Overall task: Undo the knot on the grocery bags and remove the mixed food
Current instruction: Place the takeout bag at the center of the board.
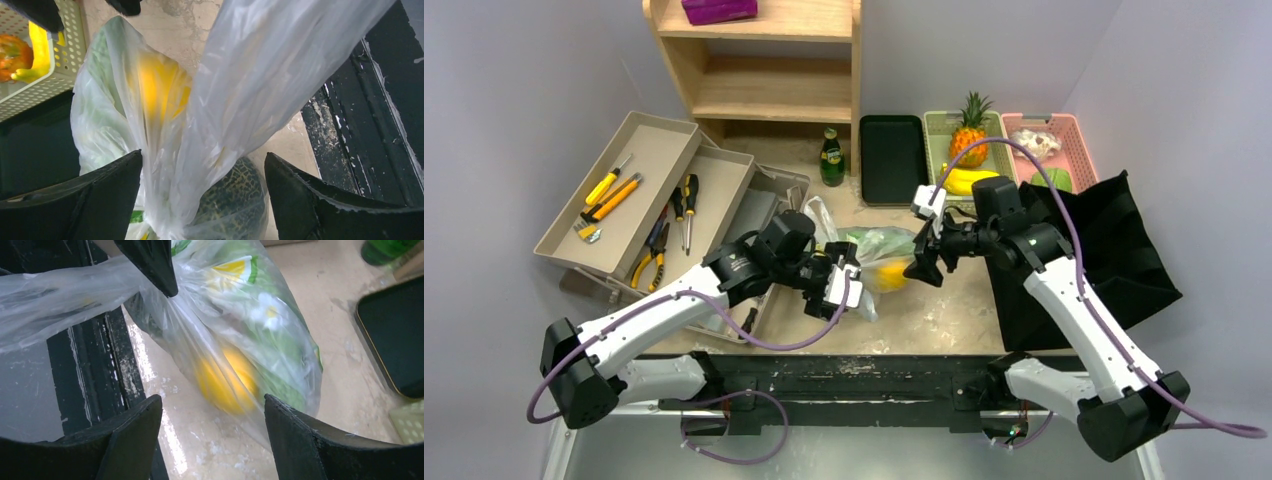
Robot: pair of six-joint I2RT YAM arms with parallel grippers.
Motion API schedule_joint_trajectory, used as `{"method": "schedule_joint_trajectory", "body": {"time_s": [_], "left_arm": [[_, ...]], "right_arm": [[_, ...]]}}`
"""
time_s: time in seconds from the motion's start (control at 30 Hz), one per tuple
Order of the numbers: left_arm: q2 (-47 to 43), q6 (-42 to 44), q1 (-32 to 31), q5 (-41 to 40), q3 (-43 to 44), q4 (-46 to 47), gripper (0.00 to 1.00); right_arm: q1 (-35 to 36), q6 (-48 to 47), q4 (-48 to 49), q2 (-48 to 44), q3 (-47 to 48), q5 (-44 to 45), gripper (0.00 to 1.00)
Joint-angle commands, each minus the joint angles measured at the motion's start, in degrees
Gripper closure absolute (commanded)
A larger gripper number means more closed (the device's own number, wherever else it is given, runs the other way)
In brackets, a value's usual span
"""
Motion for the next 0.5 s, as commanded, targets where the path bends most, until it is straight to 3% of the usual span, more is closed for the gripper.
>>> {"method": "schedule_joint_trajectory", "body": {"time_s": [0.0,0.23,0.37,0.47], "left_arm": [[-1.9,2.2,0.1,-0.8,-0.8,-3.6,0.17],[-3.2,-0.6,0.1,-2.7,-2.8,-0.4,0.49],[-6.5,-2.2,0.1,-4.4,-3.8,0.6,0.51],[-11.8,-4.5,0.3,-7.6,-6.0,1.7,0.51]], "right_arm": [[5.2,3.1,11.6,2.0,-0.9,2.5,0.29],[16.2,-1.4,19.1,7.8,-3.6,5.5,0.3],[18.0,-5.6,24.2,9.5,-8.5,9.1,0.38],[18.3,-7.4,25.3,9.2,-10.2,11.7,0.54]]}}
